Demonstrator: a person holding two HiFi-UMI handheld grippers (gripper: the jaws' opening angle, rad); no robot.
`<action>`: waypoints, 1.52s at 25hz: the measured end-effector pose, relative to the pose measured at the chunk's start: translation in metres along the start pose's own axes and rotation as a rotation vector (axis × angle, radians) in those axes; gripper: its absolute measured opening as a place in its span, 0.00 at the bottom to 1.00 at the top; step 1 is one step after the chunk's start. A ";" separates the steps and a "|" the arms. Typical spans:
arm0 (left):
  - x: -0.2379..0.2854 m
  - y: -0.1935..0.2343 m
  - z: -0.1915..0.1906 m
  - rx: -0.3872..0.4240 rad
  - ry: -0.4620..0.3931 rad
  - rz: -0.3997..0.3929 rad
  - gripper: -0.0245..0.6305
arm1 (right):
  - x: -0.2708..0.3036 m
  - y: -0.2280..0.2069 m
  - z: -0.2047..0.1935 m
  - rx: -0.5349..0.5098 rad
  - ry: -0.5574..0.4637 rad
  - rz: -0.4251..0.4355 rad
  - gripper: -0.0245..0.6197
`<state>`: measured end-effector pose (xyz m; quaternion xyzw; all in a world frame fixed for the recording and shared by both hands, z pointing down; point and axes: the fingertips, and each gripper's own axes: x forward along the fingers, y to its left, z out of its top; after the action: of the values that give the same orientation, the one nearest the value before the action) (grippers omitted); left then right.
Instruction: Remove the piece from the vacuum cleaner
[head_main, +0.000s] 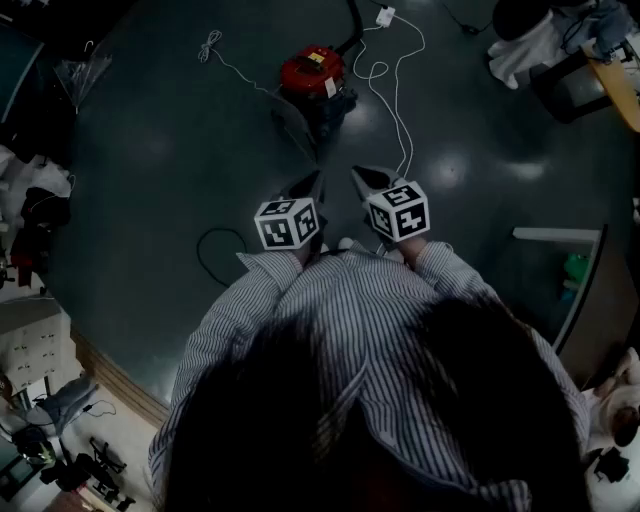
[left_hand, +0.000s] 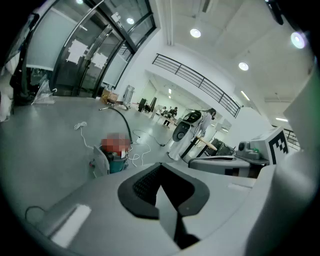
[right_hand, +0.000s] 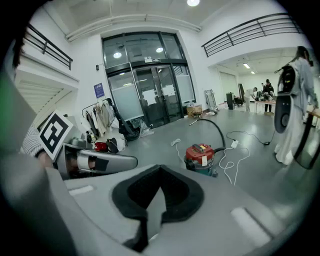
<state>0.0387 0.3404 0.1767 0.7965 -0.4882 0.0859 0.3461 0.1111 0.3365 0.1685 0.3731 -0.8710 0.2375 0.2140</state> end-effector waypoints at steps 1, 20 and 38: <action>0.001 -0.003 0.004 0.022 -0.019 -0.001 0.05 | -0.001 0.000 0.002 -0.014 -0.005 0.002 0.04; -0.001 -0.016 0.013 0.111 -0.049 0.052 0.05 | -0.007 0.007 0.018 -0.089 -0.069 0.038 0.04; 0.035 -0.026 -0.015 0.087 0.011 0.058 0.05 | -0.007 -0.039 0.022 -0.045 -0.127 0.005 0.04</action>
<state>0.0816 0.3322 0.1924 0.7960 -0.5048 0.1214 0.3111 0.1406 0.3047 0.1570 0.3802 -0.8889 0.1941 0.1660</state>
